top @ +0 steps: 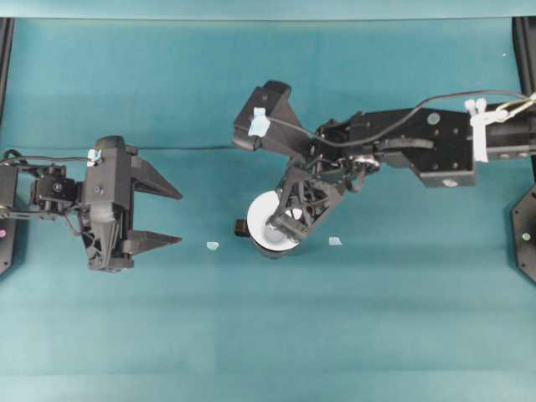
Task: Put the paper cup into the moved cup holder.
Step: 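Lift the white paper cup and carry it left over the holder, then lower the paper cup into the black cup holder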
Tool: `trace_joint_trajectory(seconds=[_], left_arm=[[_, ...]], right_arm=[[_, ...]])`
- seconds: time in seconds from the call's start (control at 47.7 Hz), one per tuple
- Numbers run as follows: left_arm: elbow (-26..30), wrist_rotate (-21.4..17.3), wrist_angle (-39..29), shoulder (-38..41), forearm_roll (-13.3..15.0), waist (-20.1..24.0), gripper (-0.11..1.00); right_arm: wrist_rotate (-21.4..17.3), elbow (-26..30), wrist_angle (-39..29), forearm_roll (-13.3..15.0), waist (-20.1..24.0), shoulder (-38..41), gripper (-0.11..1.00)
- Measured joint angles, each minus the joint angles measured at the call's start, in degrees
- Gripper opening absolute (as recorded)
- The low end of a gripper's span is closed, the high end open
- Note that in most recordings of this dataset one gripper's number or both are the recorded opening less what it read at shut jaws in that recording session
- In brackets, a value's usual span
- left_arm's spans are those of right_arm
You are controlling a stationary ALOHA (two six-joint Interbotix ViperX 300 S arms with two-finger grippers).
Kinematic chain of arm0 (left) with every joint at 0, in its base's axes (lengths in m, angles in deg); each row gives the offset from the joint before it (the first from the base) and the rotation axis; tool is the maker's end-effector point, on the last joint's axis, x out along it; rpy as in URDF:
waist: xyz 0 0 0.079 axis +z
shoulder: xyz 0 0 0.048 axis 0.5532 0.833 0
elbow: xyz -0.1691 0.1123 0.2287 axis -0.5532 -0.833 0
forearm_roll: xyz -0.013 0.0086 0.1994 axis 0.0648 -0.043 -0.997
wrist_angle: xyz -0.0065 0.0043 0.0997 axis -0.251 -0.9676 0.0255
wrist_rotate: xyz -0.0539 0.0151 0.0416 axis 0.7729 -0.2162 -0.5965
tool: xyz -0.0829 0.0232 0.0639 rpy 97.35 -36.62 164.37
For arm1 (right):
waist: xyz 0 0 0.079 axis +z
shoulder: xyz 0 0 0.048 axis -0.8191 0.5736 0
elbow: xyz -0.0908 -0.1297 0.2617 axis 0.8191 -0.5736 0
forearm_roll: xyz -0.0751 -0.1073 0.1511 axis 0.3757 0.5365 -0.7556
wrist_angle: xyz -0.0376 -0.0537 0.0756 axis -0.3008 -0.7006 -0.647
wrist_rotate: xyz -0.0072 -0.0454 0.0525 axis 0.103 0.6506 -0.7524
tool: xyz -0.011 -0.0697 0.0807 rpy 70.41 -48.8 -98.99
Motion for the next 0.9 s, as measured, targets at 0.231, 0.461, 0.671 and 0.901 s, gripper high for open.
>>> trace_joint_trajectory(seconds=[0.231,0.461,0.671,0.901], left_arm=[[0.0,0.0,0.0,0.1,-0.1,0.0,0.81],[0.0,0.0,0.0,0.1,-0.1,0.0,0.81],[0.0,0.0,0.0,0.1,-0.1,0.0,0.81],[0.0,0.0,0.1,0.1,-0.1,0.0,0.81]], right_arm=[[0.1,-0.1,0.4,0.0,0.3,0.4,0.01],[0.1,-0.1,-0.3,0.0,0.2,0.7,0.01],[0.0,-0.1,-0.4,0.0,0.1,1.1,0.01],[0.2,-0.1,-0.4,0.2,0.0,1.2,0.01]])
